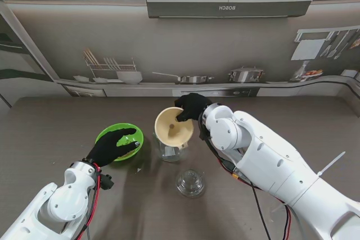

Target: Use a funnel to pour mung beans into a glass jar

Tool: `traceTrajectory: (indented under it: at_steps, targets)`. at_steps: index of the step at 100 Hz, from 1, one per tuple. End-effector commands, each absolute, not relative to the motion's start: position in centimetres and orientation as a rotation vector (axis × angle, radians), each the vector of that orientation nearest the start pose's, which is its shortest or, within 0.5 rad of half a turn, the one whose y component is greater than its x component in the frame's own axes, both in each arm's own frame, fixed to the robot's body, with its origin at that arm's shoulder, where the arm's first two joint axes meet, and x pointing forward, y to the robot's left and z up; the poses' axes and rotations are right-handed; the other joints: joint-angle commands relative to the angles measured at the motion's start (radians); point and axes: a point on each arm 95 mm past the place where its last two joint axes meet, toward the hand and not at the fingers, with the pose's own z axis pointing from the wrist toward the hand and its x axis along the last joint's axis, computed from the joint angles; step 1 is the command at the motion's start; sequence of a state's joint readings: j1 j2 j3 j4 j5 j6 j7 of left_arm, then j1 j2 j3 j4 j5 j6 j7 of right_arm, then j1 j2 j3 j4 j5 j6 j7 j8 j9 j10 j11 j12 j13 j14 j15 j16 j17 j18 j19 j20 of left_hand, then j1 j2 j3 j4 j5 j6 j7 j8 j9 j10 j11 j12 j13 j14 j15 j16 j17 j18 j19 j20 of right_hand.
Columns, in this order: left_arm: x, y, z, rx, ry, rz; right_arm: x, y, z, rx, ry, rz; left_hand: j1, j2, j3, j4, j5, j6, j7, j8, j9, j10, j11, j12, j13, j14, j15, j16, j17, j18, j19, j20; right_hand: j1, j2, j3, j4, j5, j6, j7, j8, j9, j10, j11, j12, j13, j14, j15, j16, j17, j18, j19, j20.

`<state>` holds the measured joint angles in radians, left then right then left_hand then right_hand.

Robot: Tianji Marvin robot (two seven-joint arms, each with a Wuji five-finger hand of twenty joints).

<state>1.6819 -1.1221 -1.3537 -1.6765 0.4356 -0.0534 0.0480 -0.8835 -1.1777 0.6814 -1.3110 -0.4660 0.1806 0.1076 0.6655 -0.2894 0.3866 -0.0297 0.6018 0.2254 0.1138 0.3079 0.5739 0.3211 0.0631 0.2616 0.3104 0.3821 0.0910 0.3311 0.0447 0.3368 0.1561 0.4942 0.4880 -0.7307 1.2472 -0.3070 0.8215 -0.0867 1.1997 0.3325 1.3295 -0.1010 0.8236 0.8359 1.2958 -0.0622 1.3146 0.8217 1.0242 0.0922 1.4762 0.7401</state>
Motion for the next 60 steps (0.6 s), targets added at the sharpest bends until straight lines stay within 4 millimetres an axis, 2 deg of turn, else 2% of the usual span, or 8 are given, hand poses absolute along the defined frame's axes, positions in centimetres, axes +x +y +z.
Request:
traceTrajectory:
  at_steps: [1, 25, 39, 52, 60]
  targets:
    - [38.2, 2.7, -31.3, -1.724, 1.055, -1.862, 52.3, 12.9, -24.1, 1.377, 1.631, 1.652, 0.024, 0.038, -0.025, 0.011, 0.011, 0.005, 0.001, -0.005, -0.006, 0.006, -0.001, 0.002, -0.018, -0.019, -0.024, -0.013, -0.017, -0.002, -0.014, 0.011, 0.027, 0.016, 0.02, -0.001, -0.012, -0.012, 0.005, 0.019, 0.041, 0.006, 0.001, 0.004, 0.023, -0.024, -0.004, -0.014, 0.002, 0.014, 0.016, 0.026]
    - [38.3, 2.7, -31.3, -1.728, 1.054, -1.86, 53.0, 13.1, -24.6, 1.364, 1.648, 1.629, 0.025, 0.037, -0.024, 0.011, 0.016, 0.004, 0.003, -0.004, -0.005, 0.007, -0.001, 0.002, -0.017, -0.02, -0.023, -0.013, -0.016, -0.002, -0.014, 0.011, 0.021, 0.025, 0.016, -0.001, -0.018, -0.012, 0.001, 0.011, 0.034, 0.004, -0.006, -0.007, 0.024, -0.017, -0.04, -0.032, -0.014, 0.021, 0.0, 0.021]
    - [38.3, 2.7, -31.3, -1.732, 1.056, -1.858, 53.2, 13.3, -24.7, 1.371, 1.634, 1.629, 0.024, 0.038, -0.024, 0.011, 0.009, 0.005, 0.001, -0.005, -0.006, 0.006, -0.001, 0.002, -0.019, -0.018, -0.024, -0.013, -0.016, -0.002, -0.014, 0.011, 0.007, 0.034, 0.01, 0.0, -0.052, 0.019, -0.028, -0.018, -0.001, 0.018, -0.012, -0.012, 0.023, -0.001, -0.08, -0.051, -0.038, 0.036, -0.014, 0.017]
    - [38.3, 2.7, -31.3, -1.734, 1.058, -1.856, 53.4, 13.5, -24.9, 1.365, 1.635, 1.624, 0.024, 0.039, -0.025, 0.011, 0.012, 0.005, 0.002, -0.004, -0.007, 0.005, -0.002, 0.002, -0.019, -0.018, -0.024, -0.013, -0.016, -0.001, -0.014, 0.011, -0.042, 0.046, -0.007, 0.011, -0.103, 0.03, -0.064, -0.055, -0.062, 0.032, -0.049, -0.048, 0.023, 0.014, -0.185, -0.1, -0.084, 0.047, -0.045, 0.012]
    - [38.3, 2.7, -31.2, -1.736, 1.059, -1.855, 53.4, 13.6, -25.0, 1.361, 1.632, 1.624, 0.024, 0.039, -0.025, 0.011, 0.01, 0.005, 0.001, -0.005, -0.006, 0.007, -0.001, 0.002, -0.018, -0.019, -0.024, -0.013, -0.015, -0.001, -0.013, 0.012, -0.114, 0.088, -0.025, 0.043, -0.115, 0.038, -0.125, -0.048, -0.11, 0.044, -0.088, -0.095, 0.022, 0.033, -0.277, -0.133, -0.119, 0.056, -0.075, 0.008]
